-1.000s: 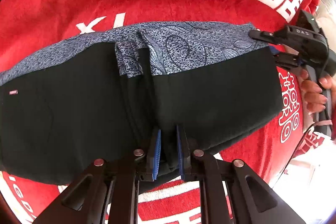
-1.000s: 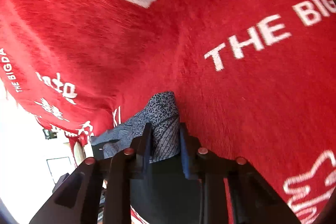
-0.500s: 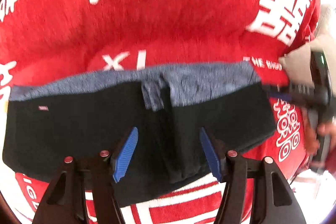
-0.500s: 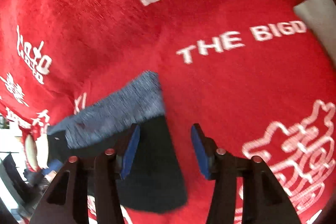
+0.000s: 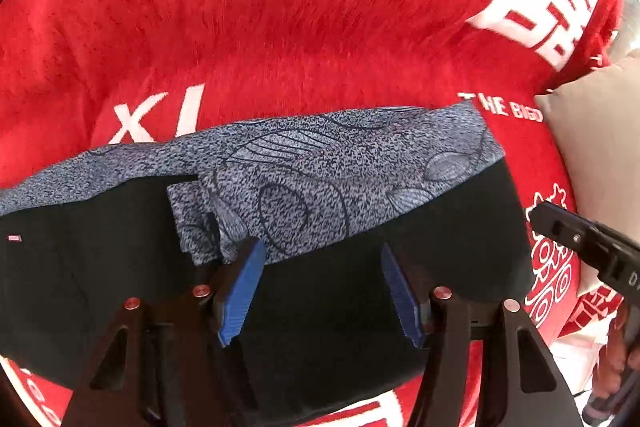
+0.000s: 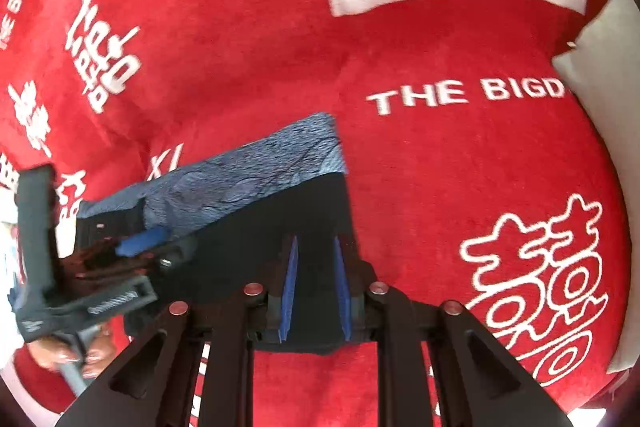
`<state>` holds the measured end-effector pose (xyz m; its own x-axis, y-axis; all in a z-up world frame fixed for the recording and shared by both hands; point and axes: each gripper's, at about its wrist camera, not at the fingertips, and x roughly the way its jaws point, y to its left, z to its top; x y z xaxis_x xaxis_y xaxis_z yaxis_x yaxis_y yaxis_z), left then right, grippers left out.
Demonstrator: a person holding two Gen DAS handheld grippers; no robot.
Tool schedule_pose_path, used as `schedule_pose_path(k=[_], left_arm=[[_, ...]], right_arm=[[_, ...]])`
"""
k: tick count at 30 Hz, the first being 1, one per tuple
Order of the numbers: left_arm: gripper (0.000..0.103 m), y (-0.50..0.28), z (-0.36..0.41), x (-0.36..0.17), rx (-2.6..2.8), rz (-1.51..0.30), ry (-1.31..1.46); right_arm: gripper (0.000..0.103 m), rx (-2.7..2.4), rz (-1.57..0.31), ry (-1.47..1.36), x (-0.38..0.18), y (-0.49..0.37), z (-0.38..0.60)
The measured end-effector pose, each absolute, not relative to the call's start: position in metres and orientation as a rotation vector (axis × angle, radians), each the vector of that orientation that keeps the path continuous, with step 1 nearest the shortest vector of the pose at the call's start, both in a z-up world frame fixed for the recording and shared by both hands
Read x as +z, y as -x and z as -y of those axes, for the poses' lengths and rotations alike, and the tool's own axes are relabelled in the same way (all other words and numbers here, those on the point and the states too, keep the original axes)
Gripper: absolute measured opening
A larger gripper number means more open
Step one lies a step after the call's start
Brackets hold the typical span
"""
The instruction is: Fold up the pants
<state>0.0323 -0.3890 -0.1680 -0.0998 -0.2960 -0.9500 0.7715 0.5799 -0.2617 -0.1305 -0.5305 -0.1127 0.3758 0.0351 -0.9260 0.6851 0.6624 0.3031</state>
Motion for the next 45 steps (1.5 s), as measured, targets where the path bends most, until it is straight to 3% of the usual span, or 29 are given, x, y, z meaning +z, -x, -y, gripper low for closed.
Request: schedule_pose_path(k=[8,10,14,19,24,32,45], left_arm=[[0.062,-0.014,0.372,-0.166,-0.898,-1.392,-0.520],[0.071,-0.018,0.369,-0.169,-0.840,-1.421,-0.517],[0.071,-0.026,0.363,-0.169,-0.806,-1.458,-0.452],[0.071,-0.027,0.351,-0.170,-0.765,-1.474,-0.434],[0.071,-0.031,0.331,-0.163,-0.739,-1.463,-0.432],[0.071,-0.040,0.304,-0.145,-0.698,-1.465,-0.420],[0.071,-0.049,0.218,-0.137,-0.566,-1.490,-0.262]], right_arm=[[0.021,-0.451,-1.170,-0.751,-0.114,0.122,0.513],[0.021,-0.445,-1.179,-0.751,-0.113,0.121,0.510],[0.021,-0.442,-1.202,-0.728,-0.112,0.120,0.505],[0.026,-0.449,-1.235,-0.697,-0.121,0.119,0.501],[0.037,-0.436,-1.237,-0.689,-0.118,0.117,0.498],[0.043,-0.426,-1.259,-0.690,-0.112,0.110,0.486],[0.060,-0.276,-1.319,-0.512,-0.109,0.031,0.412]])
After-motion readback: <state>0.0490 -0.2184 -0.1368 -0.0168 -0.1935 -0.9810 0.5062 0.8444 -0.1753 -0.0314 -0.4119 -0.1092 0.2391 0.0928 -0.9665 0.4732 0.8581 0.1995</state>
